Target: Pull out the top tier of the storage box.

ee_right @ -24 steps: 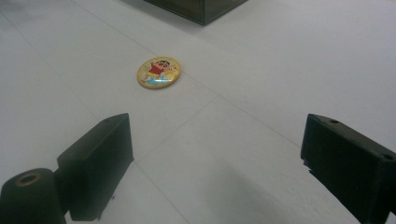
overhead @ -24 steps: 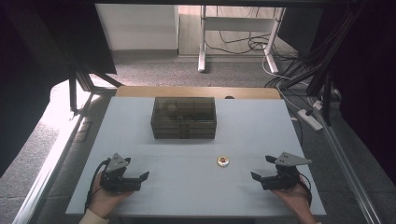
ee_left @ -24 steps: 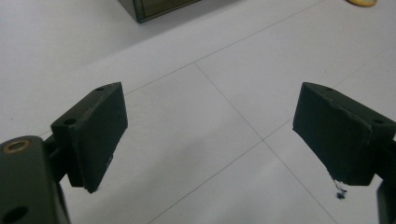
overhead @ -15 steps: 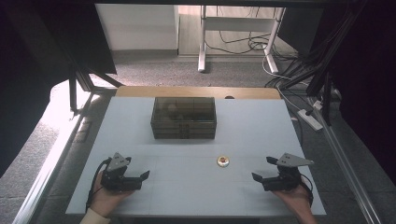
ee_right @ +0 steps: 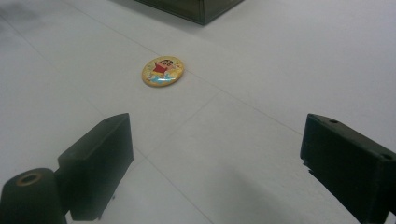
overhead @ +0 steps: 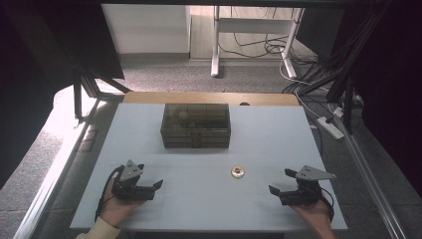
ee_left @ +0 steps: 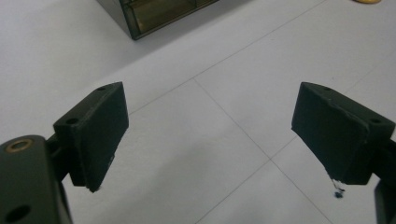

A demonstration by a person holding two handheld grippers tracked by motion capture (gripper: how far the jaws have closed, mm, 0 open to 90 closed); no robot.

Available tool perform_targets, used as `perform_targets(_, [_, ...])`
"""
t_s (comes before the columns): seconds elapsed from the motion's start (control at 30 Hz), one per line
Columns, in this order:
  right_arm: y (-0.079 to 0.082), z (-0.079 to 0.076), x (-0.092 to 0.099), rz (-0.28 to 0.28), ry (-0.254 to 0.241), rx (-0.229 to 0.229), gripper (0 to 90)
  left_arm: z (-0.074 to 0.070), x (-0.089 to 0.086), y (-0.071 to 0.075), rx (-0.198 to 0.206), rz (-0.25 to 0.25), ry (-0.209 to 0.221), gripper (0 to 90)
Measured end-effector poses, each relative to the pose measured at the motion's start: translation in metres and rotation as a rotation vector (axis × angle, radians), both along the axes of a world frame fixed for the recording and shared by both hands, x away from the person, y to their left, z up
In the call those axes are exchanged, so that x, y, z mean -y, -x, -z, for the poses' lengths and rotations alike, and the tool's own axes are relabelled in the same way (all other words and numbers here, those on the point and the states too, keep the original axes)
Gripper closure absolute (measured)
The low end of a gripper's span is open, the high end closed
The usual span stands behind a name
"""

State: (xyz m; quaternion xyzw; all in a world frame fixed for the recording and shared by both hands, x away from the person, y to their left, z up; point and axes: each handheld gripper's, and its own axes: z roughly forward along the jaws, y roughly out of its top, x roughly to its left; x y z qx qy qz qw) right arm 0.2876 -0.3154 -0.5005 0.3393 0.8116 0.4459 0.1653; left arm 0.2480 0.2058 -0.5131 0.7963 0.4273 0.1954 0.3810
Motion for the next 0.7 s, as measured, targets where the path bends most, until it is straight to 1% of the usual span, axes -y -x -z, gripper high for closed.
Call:
perform_targets(0.07, [0.0016,0.0002,-0.0016,-0.008,0.008,0.008,9.6,-0.0002,0.0013,0.0009,0.010,0.001,-0.004,12.0])
perform_targets(0.1, [0.0014,0.0005,-0.0020,-0.012,0.009,0.008,9.6,0.0000,0.0017,0.0012,0.014,0.002,-0.013,12.1])
perform_targets(0.13, [0.0005,0.0009,-0.0022,-0.017,0.013,0.000,9.6,0.0001,0.0018,0.0013,0.015,0.003,-0.016,12.1])
perform_targets(0.23, [-0.0011,0.0021,-0.0032,-0.020,0.016,-0.006,9.6,0.0005,0.0015,0.0018,0.017,0.004,-0.020,12.1])
perform_targets(0.27, [-0.0020,0.0025,-0.0041,-0.021,0.021,-0.007,9.6,-0.0001,0.0005,0.0035,0.025,0.000,-0.025,12.1])
perform_targets(0.3, [-0.0020,0.0025,-0.0041,-0.021,0.021,-0.007,9.6,-0.0001,0.0005,0.0035,0.025,0.000,-0.025,12.1])
perform_targets(0.37, [-0.0034,0.0029,-0.0050,-0.022,0.017,-0.007,9.6,-0.0013,-0.0003,0.0049,0.040,-0.001,-0.036,12.1])
perform_targets(0.4, [-0.0034,0.0029,-0.0050,-0.022,0.017,-0.007,9.6,-0.0013,-0.0003,0.0049,0.040,-0.001,-0.036,12.2])
perform_targets(0.47, [-0.0044,0.0036,-0.0054,-0.027,0.021,-0.010,9.6,-0.0015,0.0010,0.0045,0.049,-0.001,-0.052,12.2])
perform_targets(0.5, [-0.0044,0.0036,-0.0054,-0.027,0.021,-0.010,9.6,-0.0015,0.0010,0.0045,0.049,-0.001,-0.052,12.2])
perform_targets(0.57, [-0.0045,0.0037,-0.0062,-0.029,0.021,-0.011,9.6,-0.0012,0.0041,0.0037,0.057,0.005,-0.078,12.3])
perform_targets(0.6, [-0.0048,0.0039,-0.0063,-0.030,0.021,-0.012,9.6,-0.0012,0.0041,0.0037,0.057,0.005,-0.078,12.5])
perform_targets(0.67, [-0.0057,0.0044,-0.0065,-0.028,0.021,-0.012,9.6,-0.0019,0.0074,0.0042,0.076,0.013,-0.104,12.5])
perform_targets(0.7, [-0.0057,0.0044,-0.0065,-0.028,0.021,-0.012,9.6,-0.0019,0.0074,0.0042,0.076,0.013,-0.104,12.6])
